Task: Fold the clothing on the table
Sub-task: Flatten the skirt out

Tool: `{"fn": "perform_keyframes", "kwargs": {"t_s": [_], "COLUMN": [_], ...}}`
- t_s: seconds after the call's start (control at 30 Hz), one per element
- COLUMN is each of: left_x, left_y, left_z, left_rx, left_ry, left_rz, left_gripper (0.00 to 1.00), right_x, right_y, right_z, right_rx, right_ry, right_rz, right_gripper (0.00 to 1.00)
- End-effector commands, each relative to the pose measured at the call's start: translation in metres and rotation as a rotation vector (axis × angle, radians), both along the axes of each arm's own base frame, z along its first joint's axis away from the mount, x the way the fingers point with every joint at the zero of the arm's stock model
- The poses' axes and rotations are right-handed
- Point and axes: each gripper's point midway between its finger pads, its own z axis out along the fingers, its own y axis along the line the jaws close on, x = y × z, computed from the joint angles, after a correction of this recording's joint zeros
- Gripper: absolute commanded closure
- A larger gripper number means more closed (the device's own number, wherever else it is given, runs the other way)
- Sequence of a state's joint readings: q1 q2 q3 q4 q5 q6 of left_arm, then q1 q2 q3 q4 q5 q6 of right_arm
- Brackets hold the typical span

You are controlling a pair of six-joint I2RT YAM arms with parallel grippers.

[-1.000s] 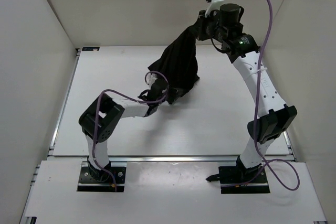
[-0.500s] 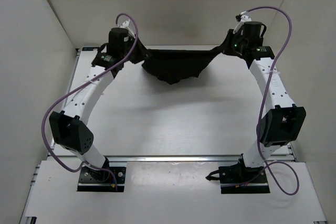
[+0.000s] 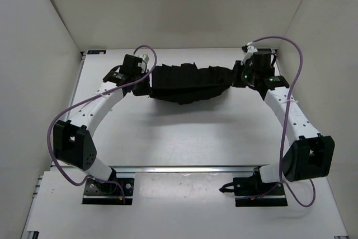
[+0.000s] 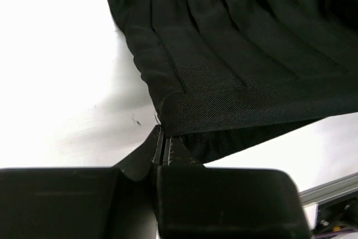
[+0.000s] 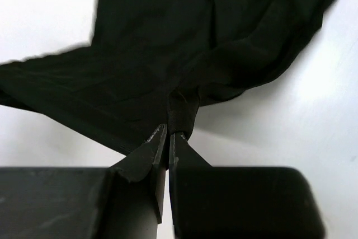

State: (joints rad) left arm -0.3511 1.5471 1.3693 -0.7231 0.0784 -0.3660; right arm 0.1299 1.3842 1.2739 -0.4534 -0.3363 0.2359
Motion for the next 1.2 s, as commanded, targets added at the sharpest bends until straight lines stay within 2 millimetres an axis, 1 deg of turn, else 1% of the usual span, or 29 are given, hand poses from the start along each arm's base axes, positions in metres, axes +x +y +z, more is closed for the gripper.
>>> {"fn": "perform_keyframes", "kwargs": {"t_s": [0.0, 0.03, 0.07, 0.13, 0.17, 0.23, 0.27, 0.3, 0.4, 0.43, 0.5, 0.53, 0.6, 0.63, 0.67, 0.7, 0.73, 0.8, 0.83, 0.87, 0.9, 0.93, 0.97, 1.0, 1.03, 1.07, 1.1, 1.13, 1.17], "left_x": [-0.011, -0.016, -0.018, -0.018, -0.018, -0.015, -0.015, -0.017, -0.034, -0.038, -0.054, -0.057, -0.074, -0.083, -0.087, -0.095, -0.096, -0.090, -0.076, -0.070, -0.046, -0.022, -0.006, 0.027, 0.059, 0.079, 0.108, 0.138, 0.151], "left_y": [0.051, 0.051, 0.057, 0.058, 0.063, 0.066, 0.068, 0.068, 0.070, 0.069, 0.068, 0.068, 0.071, 0.072, 0.070, 0.073, 0.073, 0.073, 0.073, 0.073, 0.069, 0.065, 0.065, 0.059, 0.050, 0.051, 0.047, 0.041, 0.038], "left_z": [-0.020, -0.030, -0.042, -0.044, -0.044, -0.039, -0.038, -0.037, -0.053, -0.055, -0.072, -0.073, -0.092, -0.100, -0.102, -0.111, -0.114, -0.117, -0.110, -0.113, -0.104, -0.087, -0.091, -0.060, -0.037, -0.042, 0.006, 0.044, 0.052], "left_rx": [0.178, 0.175, 0.174, 0.180, 0.200, 0.226, 0.237, 0.245, 0.252, 0.250, 0.236, 0.232, 0.245, 0.249, 0.244, 0.256, 0.256, 0.244, 0.236, 0.236, 0.220, 0.210, 0.215, 0.188, 0.179, 0.185, 0.174, 0.148, 0.146], "left_ry": [0.007, 0.031, 0.057, 0.054, 0.049, 0.024, 0.016, 0.009, 0.041, 0.038, 0.085, 0.081, 0.134, 0.152, 0.156, 0.183, 0.192, 0.191, 0.155, 0.163, 0.117, 0.060, 0.070, -0.013, -0.055, -0.040, -0.137, -0.220, -0.237], "left_rz": [0.114, 0.107, 0.123, 0.121, 0.127, 0.118, 0.112, 0.105, 0.091, 0.088, 0.080, 0.077, 0.072, 0.071, 0.061, 0.061, 0.062, 0.066, 0.075, 0.079, 0.089, 0.092, 0.099, 0.093, 0.079, 0.090, 0.095, 0.106, 0.104], "left_gripper": [1.00, 1.00, 1.00, 1.00, 1.00, 1.00, 1.00, 1.00, 1.00, 1.00, 1.00, 1.00, 1.00, 1.00, 1.00, 1.00, 1.00, 1.00, 1.00, 1.00, 1.00, 1.00, 1.00, 1.00, 1.00, 1.00, 1.00, 1.00, 1.00], "right_x": [0.005, 0.002, 0.002, -0.001, -0.006, -0.017, -0.020, -0.029, -0.049, -0.060, -0.073, -0.081, -0.095, -0.103, -0.106, -0.104, -0.105, -0.089, -0.080, -0.063, -0.042, -0.029, -0.003, 0.027, 0.040, 0.070, 0.097, 0.108, 0.126], "right_y": [-0.027, -0.026, -0.023, -0.021, -0.022, -0.024, -0.026, -0.025, -0.019, -0.017, -0.016, -0.013, -0.007, -0.009, -0.007, -0.008, -0.006, -0.008, -0.009, -0.013, -0.013, -0.020, -0.024, -0.026, -0.034, -0.039, -0.040, -0.045, -0.048], "right_z": [-0.025, -0.033, -0.036, -0.046, -0.055, -0.073, -0.076, -0.087, -0.103, -0.115, -0.126, -0.134, -0.142, -0.151, -0.154, -0.154, -0.155, -0.149, -0.146, -0.136, -0.124, -0.121, -0.102, -0.078, -0.069, -0.039, 0.002, 0.011, 0.070], "right_rx": [-0.111, -0.130, -0.146, -0.171, -0.174, -0.168, -0.159, -0.158, -0.135, -0.129, -0.113, -0.102, -0.087, -0.086, -0.081, -0.089, -0.076, -0.072, -0.069, -0.065, -0.070, -0.073, -0.086, -0.094, -0.102, -0.107, -0.111, -0.127, -0.143], "right_ry": [-0.012, 0.003, 0.007, 0.038, 0.075, 0.134, 0.141, 0.158, 0.182, 0.214, 0.252, 0.284, 0.317, 0.340, 0.358, 0.351, 0.362, 0.345, 0.333, 0.305, 0.264, 0.257, 0.207, 0.148, 0.140, 0.069, -0.012, -0.022, -0.157], "right_rz": [-0.096, -0.094, -0.089, -0.070, -0.062, -0.057, -0.062, -0.060, -0.062, -0.060, -0.068, -0.064, -0.049, -0.052, -0.053, -0.060, -0.058, -0.073, -0.076, -0.087, -0.079, -0.099, -0.096, -0.090, -0.102, -0.112, -0.108, -0.112, -0.133], "right_gripper": [1.00, 1.00, 1.00, 1.00, 1.00, 1.00, 1.00, 1.00, 1.00, 1.00, 1.00, 1.00, 1.00, 1.00, 1.00, 1.00, 1.00, 1.00, 1.00, 1.00, 0.99, 1.00, 1.00, 1.00, 1.00, 1.00, 1.00, 1.00, 1.00]}}
